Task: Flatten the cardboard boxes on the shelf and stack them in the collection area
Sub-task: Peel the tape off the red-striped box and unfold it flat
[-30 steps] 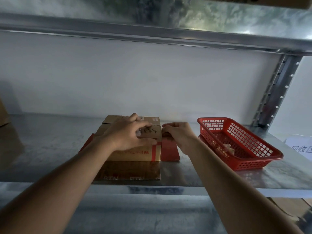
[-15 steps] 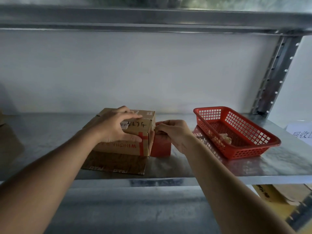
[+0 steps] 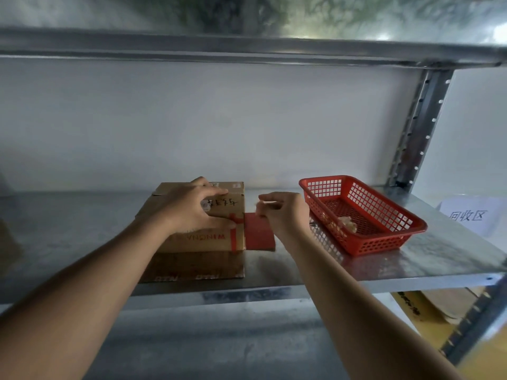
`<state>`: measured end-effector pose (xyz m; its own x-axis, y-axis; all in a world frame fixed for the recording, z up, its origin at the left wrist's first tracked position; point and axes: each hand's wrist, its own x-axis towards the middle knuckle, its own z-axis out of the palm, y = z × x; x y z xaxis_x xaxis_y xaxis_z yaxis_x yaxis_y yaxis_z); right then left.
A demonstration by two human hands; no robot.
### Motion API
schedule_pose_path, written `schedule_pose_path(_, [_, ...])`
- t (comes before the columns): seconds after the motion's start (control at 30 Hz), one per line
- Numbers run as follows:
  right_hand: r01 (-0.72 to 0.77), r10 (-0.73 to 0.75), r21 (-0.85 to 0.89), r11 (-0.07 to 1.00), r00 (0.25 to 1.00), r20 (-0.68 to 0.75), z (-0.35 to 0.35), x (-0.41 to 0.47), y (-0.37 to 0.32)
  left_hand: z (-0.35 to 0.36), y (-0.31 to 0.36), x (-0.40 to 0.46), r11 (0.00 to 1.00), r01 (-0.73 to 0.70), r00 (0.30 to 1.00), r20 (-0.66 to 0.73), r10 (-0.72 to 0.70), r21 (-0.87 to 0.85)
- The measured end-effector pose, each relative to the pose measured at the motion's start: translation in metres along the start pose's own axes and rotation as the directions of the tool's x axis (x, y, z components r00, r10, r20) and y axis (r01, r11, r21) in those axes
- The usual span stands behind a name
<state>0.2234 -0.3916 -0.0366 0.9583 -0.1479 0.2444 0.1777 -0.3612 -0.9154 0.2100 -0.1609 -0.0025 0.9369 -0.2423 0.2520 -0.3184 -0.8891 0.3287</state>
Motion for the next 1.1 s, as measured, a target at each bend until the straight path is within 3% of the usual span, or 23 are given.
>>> schedule_pose_path(0.23, [0.223, -0.256, -0.331, 0.917, 0.965, -0.061, -0.022, -0.002, -0.018, 0.018, 0.057, 0.011, 0.986, 0.012, 1.0, -0.02, -0.009, 0.168])
schedule_pose_path(0.5, [0.28, -0.337, -0.404, 0.871, 0.938, -0.076, -0.091, 0.013, -0.004, 0.034, 0.122, 0.016, 0.966, 0.055, 0.998, -0.026, -0.05, 0.254])
schedule_pose_path(0.73, [0.234, -0.283, -0.514, 0.825, 0.959, -0.018, -0.142, 0.035, 0.025, 0.056, 0.166, 0.024, 0.96, 0.128, 0.991, -0.075, -0.113, 0.25])
schedule_pose_path(0.93, [0.234, -0.135, -0.682, 0.693, 0.971, 0.195, -0.16, 0.051, 0.047, 0.063, 0.175, 0.019, 0.967, 0.213, 0.977, -0.014, -0.213, 0.141])
schedule_pose_path(1.1, [0.217, 0.018, -0.662, 0.718, 0.944, 0.329, -0.166, 0.062, 0.052, 0.064, 0.18, 0.023, 0.965, 0.248, 0.967, 0.031, -0.251, 0.085])
